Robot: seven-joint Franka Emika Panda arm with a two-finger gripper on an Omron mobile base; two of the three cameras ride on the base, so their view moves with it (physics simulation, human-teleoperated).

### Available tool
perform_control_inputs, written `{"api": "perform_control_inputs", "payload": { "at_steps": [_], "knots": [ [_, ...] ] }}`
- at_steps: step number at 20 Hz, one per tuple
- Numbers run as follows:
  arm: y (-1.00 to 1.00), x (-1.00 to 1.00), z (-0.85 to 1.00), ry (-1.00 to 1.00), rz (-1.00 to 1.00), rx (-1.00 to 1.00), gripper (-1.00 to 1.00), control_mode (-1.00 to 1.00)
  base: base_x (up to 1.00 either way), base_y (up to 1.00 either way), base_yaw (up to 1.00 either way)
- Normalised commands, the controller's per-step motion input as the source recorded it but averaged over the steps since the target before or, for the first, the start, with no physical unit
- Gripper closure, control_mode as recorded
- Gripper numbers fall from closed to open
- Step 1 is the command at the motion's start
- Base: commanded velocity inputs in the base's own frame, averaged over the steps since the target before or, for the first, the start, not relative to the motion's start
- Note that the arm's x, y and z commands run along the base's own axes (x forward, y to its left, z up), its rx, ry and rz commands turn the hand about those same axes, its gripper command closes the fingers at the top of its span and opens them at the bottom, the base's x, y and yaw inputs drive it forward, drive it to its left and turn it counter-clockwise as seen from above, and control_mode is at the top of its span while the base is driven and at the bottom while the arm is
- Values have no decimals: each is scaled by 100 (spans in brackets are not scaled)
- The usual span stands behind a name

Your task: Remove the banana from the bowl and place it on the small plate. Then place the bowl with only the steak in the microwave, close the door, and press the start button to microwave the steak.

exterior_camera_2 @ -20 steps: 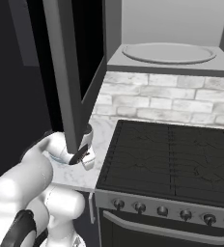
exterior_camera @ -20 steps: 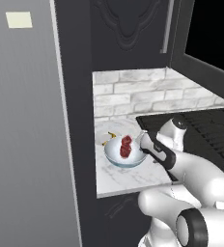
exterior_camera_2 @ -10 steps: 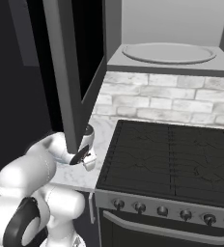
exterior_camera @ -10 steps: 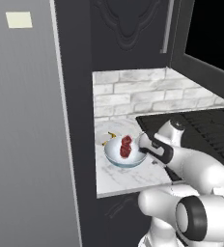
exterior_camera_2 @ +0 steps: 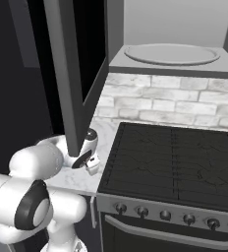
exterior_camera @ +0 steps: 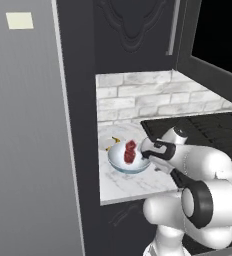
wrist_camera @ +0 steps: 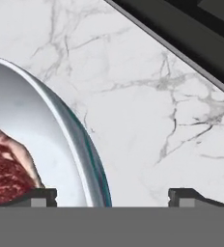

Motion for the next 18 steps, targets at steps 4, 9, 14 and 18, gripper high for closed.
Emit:
{"api": "perform_control_inputs", "payload": {
  "at_steps": [4, 9, 14, 18],
  "knots": [
    [4, 0, -6, 0, 1, 0, 100, -100, 0, 0, 0],
    [14, -4, 0, -5, 0, 0, 100, -100, 0, 0, 0],
    [4, -81, 49, -36, 0, -4, 100, -100, 0, 0, 0],
    [0, -75, 61, -19, -1, 0, 100, -100, 0, 0, 0]
  ]
}}
